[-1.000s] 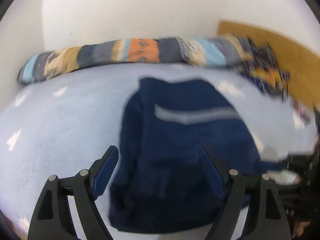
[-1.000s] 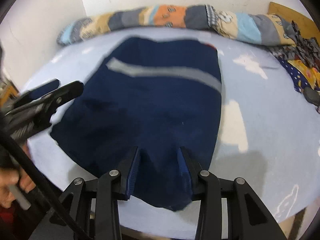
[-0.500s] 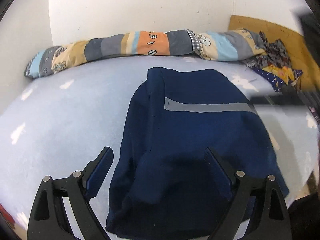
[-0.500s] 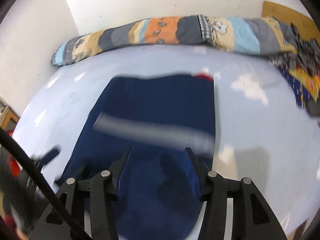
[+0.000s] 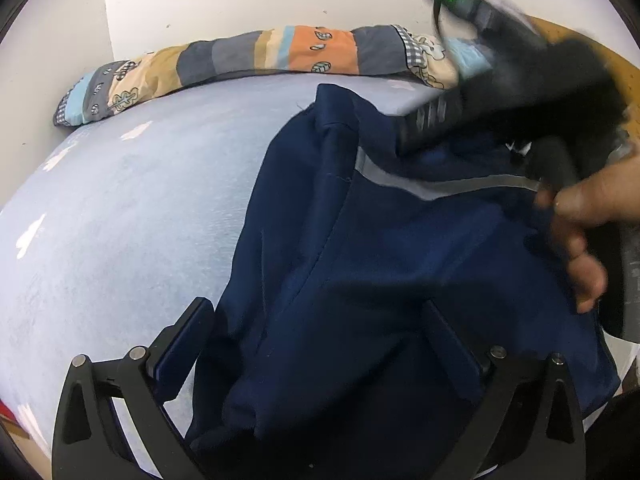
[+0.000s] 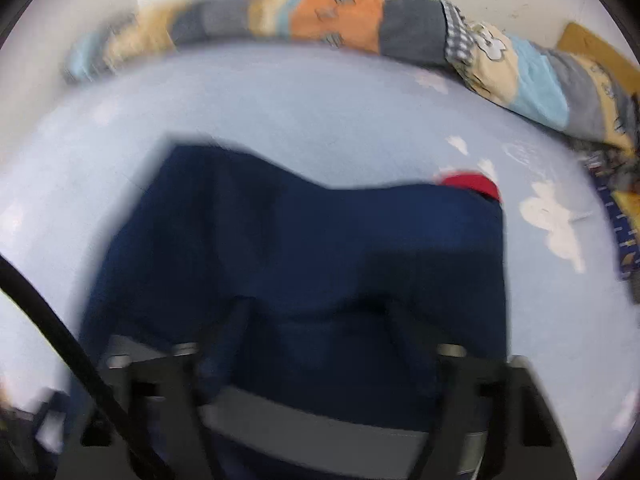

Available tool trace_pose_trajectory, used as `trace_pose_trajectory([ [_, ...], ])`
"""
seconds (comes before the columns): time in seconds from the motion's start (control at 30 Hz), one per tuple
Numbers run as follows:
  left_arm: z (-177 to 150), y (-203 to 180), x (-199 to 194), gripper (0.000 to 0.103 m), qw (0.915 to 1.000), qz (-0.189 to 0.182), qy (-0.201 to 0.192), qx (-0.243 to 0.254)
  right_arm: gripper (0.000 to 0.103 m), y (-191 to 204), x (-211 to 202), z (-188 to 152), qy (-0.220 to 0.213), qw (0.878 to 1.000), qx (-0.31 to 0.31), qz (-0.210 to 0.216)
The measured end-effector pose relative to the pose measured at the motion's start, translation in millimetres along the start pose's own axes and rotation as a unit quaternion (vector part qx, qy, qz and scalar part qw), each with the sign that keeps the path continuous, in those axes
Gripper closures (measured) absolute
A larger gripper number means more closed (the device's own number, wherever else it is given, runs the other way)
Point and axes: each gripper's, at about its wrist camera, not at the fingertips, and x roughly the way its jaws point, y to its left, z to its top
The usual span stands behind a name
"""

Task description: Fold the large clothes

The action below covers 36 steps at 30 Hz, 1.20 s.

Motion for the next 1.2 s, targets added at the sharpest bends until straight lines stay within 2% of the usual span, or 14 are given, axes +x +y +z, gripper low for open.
trace_pose_trajectory([
  [0.07, 0, -3, -2, 0.0, 0.9999, 0.006, -0.004, 0.011, 0.042, 13, -25, 5, -0.041, 0.999, -0.018, 0.009],
  [0.1, 0, -5, -2, 0.0, 0.9998, 0.012, -0.008, 0.015, 0.041, 23, -31, 6, -0.046, 0.998, -0.042, 0.012],
  [0.2, -2, -9, -6, 0.0, 0.9994, 0.015, -0.011, 0.029, 0.04, 42, -18, -1, -0.006, 0.997, -0.06, 0.053],
  [0.3, -5, -10, -7, 0.0, 0.9991, 0.015, -0.013, 0.036, 0.04, 40, 11, -11, 0.044, 0.996, -0.056, 0.057],
  [0.37, -7, -10, -7, 0.0, 0.9991, 0.014, -0.018, 0.036, 0.04, 29, 7, -13, 0.04, 0.995, -0.032, 0.081],
  [0.47, -6, -11, -8, 0.0, 0.9991, 0.015, -0.019, 0.036, 0.04, 15, -28, -15, 0.008, 0.994, -0.005, 0.105],
  [0.53, -6, -12, -9, 0.0, 0.9992, 0.016, -0.018, 0.033, 0.037, 9, -52, -23, -0.015, 0.996, -0.009, 0.085],
  [0.57, -8, -16, -10, 0.0, 0.9991, 0.017, -0.019, 0.033, 0.036, 2, -66, -30, -0.027, 0.998, -0.007, 0.058],
  [0.7, -11, -22, -14, 0.0, 0.9989, 0.018, -0.023, 0.038, 0.036, -20, -88, -60, -0.031, 0.999, 0.019, 0.01],
  [0.87, -15, -32, -19, 0.0, 0.9983, 0.02, -0.029, 0.046, 0.035, -34, -72, -105, 0.004, 0.997, 0.067, 0.034],
  [0.9, -16, -33, -20, 0.0, 0.9982, 0.02, -0.03, 0.048, 0.032, -27, -69, -113, 0.005, 0.998, 0.056, 0.017],
  [0.97, -15, -32, -18, 0.0, 0.998, 0.021, -0.03, 0.051, 0.016, -15, -66, -119, 0.005, 1.0, 0.027, -0.005],
  [1.0, -16, -33, -19, 0.0, 0.9979, 0.021, -0.032, 0.053, 0.015, -11, -65, -119, 0.006, 1.0, 0.021, -0.009],
  [1.2, -16, -33, -25, 0.0, 0.9967, 0.023, -0.043, 0.065, 0.022, -14, -89, -125, -0.02, 0.999, 0.043, -0.005],
])
